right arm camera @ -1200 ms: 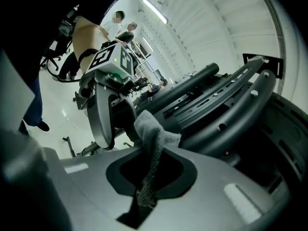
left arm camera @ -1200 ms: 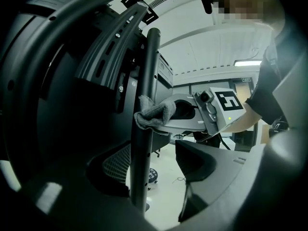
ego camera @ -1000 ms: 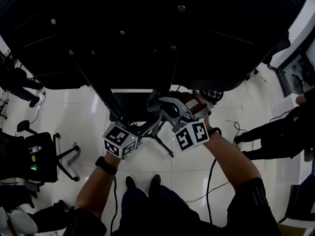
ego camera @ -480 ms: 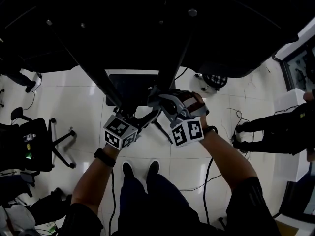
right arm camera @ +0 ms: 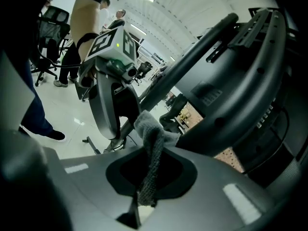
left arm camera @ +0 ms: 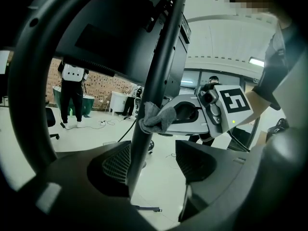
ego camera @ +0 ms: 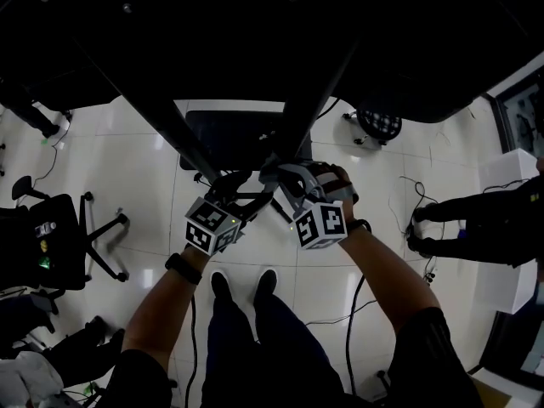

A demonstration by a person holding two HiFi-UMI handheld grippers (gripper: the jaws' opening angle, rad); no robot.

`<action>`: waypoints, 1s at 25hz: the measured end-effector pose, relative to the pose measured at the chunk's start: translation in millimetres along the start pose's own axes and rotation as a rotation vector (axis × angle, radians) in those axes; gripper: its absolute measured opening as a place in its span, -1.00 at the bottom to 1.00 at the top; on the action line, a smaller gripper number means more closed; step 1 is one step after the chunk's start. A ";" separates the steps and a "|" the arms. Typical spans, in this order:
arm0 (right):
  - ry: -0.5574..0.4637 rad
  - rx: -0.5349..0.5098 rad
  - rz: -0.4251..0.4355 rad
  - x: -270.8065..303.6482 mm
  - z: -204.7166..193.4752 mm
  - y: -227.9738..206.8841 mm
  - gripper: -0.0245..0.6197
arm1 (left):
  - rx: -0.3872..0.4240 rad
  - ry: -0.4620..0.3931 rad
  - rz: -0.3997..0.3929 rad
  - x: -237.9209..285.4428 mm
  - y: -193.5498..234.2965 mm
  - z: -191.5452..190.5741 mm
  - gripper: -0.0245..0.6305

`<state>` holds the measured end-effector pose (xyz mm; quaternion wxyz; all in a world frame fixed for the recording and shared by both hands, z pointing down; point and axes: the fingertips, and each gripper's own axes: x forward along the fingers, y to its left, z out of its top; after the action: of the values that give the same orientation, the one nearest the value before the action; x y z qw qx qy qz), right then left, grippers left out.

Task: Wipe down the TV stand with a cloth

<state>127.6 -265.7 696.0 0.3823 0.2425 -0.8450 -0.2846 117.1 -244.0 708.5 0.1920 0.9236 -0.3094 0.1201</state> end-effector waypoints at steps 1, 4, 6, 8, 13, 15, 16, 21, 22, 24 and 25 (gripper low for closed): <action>0.007 0.001 0.009 6.4 -6.5 8.0 -0.85 | -0.006 0.003 0.001 1.8 1.8 -6.8 0.03; 0.029 0.012 0.031 21.0 -22.3 27.6 -0.85 | -0.026 0.018 0.001 8.3 4.0 -29.5 0.03; 0.045 0.031 0.043 29.5 -32.8 40.1 -0.85 | -0.039 0.031 0.000 13.2 6.1 -46.6 0.03; 0.064 0.045 0.060 41.0 -43.8 54.2 -0.85 | -0.060 0.043 -0.002 17.2 10.8 -63.1 0.03; 0.103 0.045 0.099 69.8 -67.3 87.6 -0.85 | -0.086 0.060 -0.001 27.8 26.6 -97.2 0.03; 0.116 0.050 0.112 78.4 -77.6 98.7 -0.85 | -0.090 0.069 0.002 33.6 31.9 -108.3 0.03; 0.123 0.055 0.117 82.4 -82.1 103.4 -0.85 | -0.093 0.073 0.002 36.5 34.3 -113.4 0.03; 0.152 0.075 0.145 102.1 -103.8 129.6 -0.85 | -0.109 0.083 -0.003 49.1 44.0 -138.5 0.03; 0.160 0.079 0.150 106.3 -108.6 134.4 -0.85 | -0.110 0.087 -0.003 51.7 46.3 -143.7 0.03; 0.176 0.087 0.161 114.2 -117.3 143.7 -0.85 | -0.111 0.095 -0.001 56.2 50.8 -154.1 0.03; 0.183 0.092 0.167 117.8 -121.1 148.7 -0.85 | -0.115 0.102 -0.001 57.8 52.3 -160.0 0.03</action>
<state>124.5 -268.3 920.9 0.4688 0.2137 -0.8358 -0.1896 113.4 -244.2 886.4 0.2604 0.9038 -0.3053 0.1488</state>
